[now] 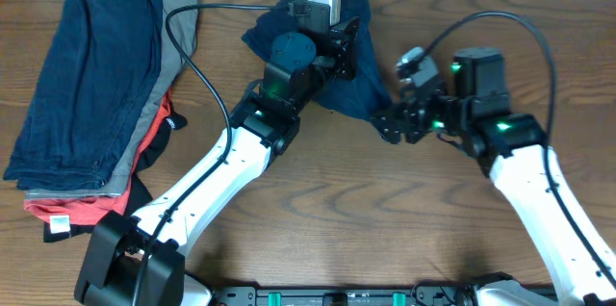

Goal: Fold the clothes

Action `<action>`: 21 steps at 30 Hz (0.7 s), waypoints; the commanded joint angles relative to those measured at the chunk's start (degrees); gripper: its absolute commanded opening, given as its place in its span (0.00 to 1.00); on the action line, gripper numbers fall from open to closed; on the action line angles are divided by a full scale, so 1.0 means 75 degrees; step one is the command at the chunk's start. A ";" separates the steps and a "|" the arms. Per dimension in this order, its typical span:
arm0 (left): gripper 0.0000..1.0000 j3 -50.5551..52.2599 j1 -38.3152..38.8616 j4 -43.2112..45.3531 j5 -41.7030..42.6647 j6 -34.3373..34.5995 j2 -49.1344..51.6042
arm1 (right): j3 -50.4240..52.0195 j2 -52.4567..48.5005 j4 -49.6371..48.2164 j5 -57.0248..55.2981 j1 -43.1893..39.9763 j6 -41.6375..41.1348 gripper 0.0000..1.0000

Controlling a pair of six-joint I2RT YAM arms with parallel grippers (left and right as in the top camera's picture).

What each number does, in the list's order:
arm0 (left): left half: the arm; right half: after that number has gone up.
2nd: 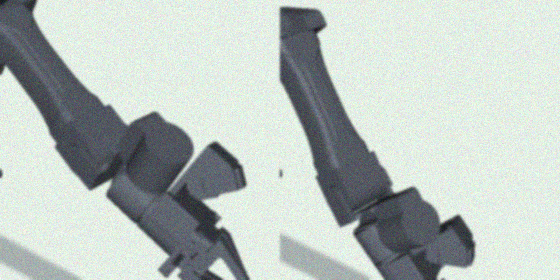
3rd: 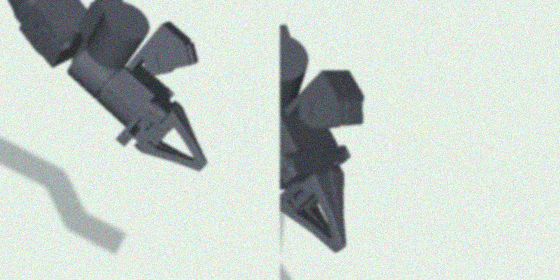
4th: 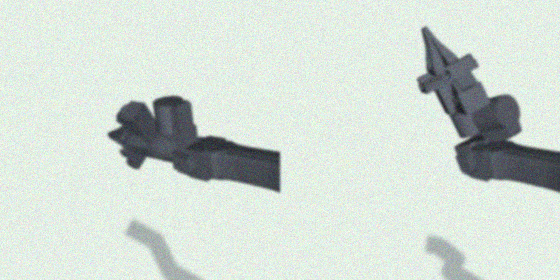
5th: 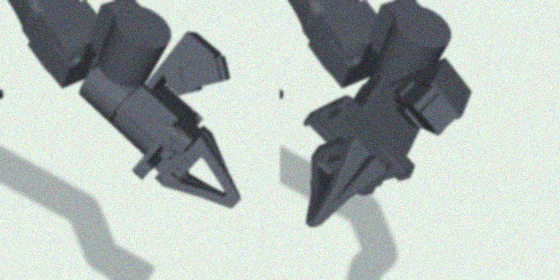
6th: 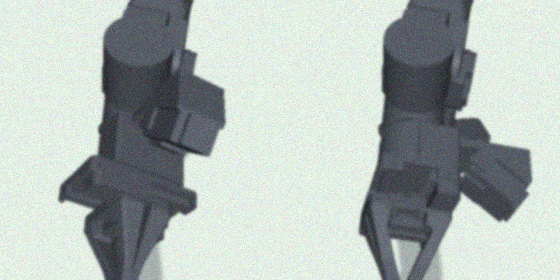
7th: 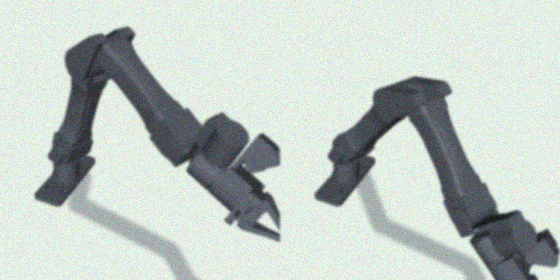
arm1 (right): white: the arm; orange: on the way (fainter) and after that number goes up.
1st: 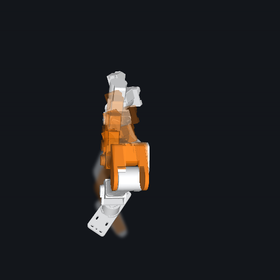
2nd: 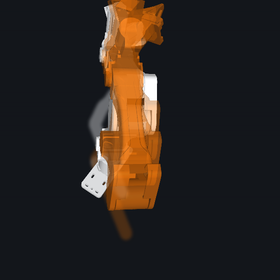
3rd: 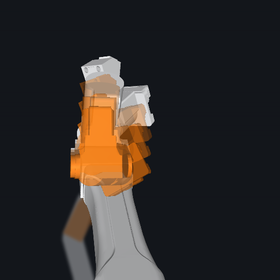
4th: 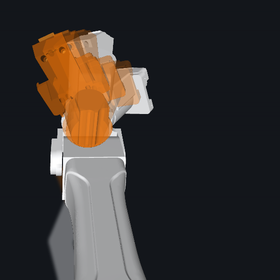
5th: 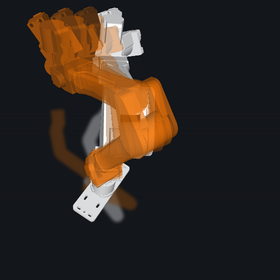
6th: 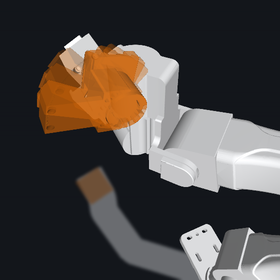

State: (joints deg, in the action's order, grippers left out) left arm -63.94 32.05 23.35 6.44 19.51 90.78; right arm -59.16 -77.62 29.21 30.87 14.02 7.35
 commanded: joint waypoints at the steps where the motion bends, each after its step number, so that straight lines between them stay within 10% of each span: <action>1: 0.06 -0.0221 0.0000 0.0099 -0.0309 -0.0044 -0.0023 | -0.0055 -0.0315 -0.0271 -0.0431 0.0449 -0.0087 0.82; 13: 0.06 -0.0221 0.0000 0.0061 -0.0356 -0.0044 -0.0023 | -0.0055 -0.1553 -0.1236 -0.3969 0.1311 -0.2002 0.69; 17: 0.06 -0.0221 -0.0009 -0.0131 -0.0356 -0.0050 -0.0023 | -0.0055 -0.1580 -0.1209 -0.4715 0.1227 -0.2352 0.01; 21: 0.06 -0.0221 -0.0029 -0.0816 -0.0353 -0.0047 -0.0023 | -0.0055 -0.1580 -0.1125 -0.4709 0.1011 -0.2352 0.01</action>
State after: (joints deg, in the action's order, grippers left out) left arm -64.01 32.05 18.85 5.08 19.51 90.78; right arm -59.16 -89.32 20.49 -0.34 23.16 -8.01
